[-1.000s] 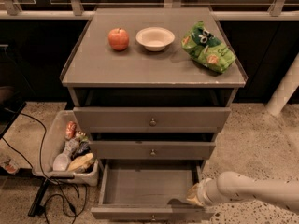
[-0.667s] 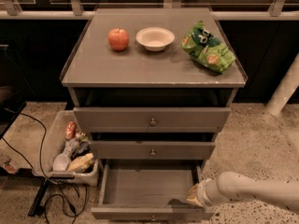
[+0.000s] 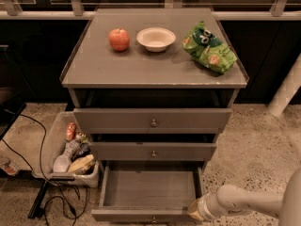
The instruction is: Close bottom drawer
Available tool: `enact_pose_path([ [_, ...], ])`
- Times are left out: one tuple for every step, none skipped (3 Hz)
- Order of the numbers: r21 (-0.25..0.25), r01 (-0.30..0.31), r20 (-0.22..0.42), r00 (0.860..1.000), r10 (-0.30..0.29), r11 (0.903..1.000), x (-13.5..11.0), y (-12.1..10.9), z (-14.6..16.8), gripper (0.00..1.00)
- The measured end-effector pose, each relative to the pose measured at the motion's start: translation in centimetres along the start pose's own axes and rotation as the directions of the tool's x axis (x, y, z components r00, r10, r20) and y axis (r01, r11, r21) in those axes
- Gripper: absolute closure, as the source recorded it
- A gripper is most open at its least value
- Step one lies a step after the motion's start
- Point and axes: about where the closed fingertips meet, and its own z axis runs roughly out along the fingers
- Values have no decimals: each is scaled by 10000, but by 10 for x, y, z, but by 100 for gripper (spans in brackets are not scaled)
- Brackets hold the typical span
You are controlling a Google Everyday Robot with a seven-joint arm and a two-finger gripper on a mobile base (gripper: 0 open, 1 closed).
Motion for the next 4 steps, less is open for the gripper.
enact_pose_path([
  [-325,-372,100,9992,375,9988,22,5,34,100],
  [-669,-507,143,9986,518,9965,32,11,62,100],
  [-959,-299,53,9995,306,9949,33,21,83,100],
  [-988,-294,52,9995,301,9947,32,23,85,81],
])
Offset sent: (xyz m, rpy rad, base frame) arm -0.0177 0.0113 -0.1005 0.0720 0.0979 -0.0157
